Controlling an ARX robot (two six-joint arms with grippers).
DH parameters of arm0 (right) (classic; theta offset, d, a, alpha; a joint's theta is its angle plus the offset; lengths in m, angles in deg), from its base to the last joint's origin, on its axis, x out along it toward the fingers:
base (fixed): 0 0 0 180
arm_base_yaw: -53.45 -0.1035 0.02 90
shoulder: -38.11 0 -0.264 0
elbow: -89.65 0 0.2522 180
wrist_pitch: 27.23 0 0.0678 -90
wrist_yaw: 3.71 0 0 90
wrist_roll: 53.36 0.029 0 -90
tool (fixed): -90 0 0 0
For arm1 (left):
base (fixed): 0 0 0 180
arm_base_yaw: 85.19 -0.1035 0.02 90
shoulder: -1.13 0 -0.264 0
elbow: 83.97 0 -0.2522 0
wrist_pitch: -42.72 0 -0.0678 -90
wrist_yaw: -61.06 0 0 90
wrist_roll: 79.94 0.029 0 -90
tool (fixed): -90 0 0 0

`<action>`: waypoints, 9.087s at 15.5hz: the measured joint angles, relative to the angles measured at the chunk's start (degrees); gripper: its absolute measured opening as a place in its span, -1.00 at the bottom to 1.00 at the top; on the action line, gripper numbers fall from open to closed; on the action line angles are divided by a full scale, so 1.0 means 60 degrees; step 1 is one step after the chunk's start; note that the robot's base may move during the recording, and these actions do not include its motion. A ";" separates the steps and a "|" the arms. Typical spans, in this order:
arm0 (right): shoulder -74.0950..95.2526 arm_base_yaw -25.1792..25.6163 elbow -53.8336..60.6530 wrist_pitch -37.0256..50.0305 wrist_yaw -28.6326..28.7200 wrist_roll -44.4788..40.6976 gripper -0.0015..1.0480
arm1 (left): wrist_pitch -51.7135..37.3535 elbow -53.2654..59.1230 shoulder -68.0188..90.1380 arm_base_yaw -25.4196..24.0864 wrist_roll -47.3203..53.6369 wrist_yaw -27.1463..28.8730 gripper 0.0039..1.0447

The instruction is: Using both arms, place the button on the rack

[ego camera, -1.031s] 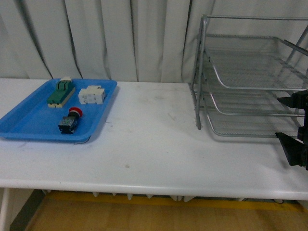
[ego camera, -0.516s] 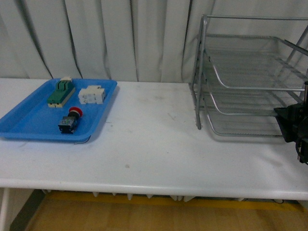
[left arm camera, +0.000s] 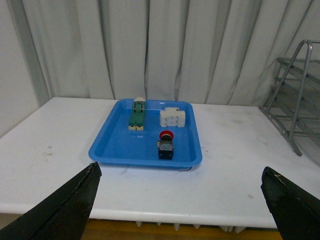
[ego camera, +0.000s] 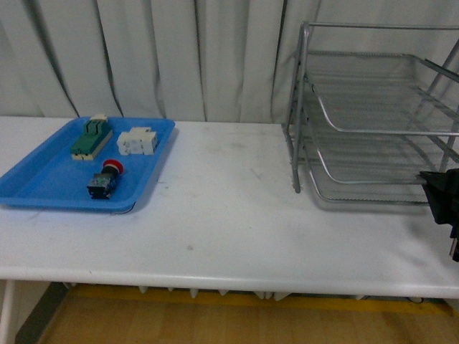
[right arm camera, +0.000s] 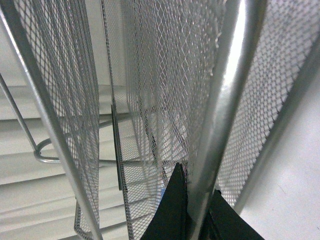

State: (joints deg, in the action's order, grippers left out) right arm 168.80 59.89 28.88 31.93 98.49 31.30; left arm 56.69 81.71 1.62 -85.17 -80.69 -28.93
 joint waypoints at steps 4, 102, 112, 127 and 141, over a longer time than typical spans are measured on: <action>-0.1344 0.0091 0.1934 -0.0029 0.0091 0.0124 -0.93 | 0.0000 0.0000 0.0000 0.0000 0.0000 -0.0004 0.88; -2.1748 -0.1071 0.7726 -1.2185 -0.2036 -1.4072 0.87 | -0.1767 -1.2499 2.0706 0.0561 0.0255 0.0073 0.88; -2.1748 -0.1071 0.7726 -1.2185 -0.2036 -1.4072 0.87 | 0.0969 -1.5176 2.2618 0.0284 0.0710 0.0492 0.88; -2.1748 -0.1071 0.7726 -1.2185 -0.2036 -1.4072 0.87 | 0.0663 -1.4506 2.2294 0.0375 0.0375 0.0113 -0.31; -2.1748 -0.1071 0.7726 -1.2185 -0.2036 -1.4072 0.87 | -0.1832 -0.5351 1.1336 0.0117 -0.0062 -0.0998 -0.31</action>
State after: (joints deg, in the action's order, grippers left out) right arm 38.32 53.46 75.24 -41.18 86.27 -53.13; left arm 45.69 49.61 69.64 -84.48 -81.06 -34.92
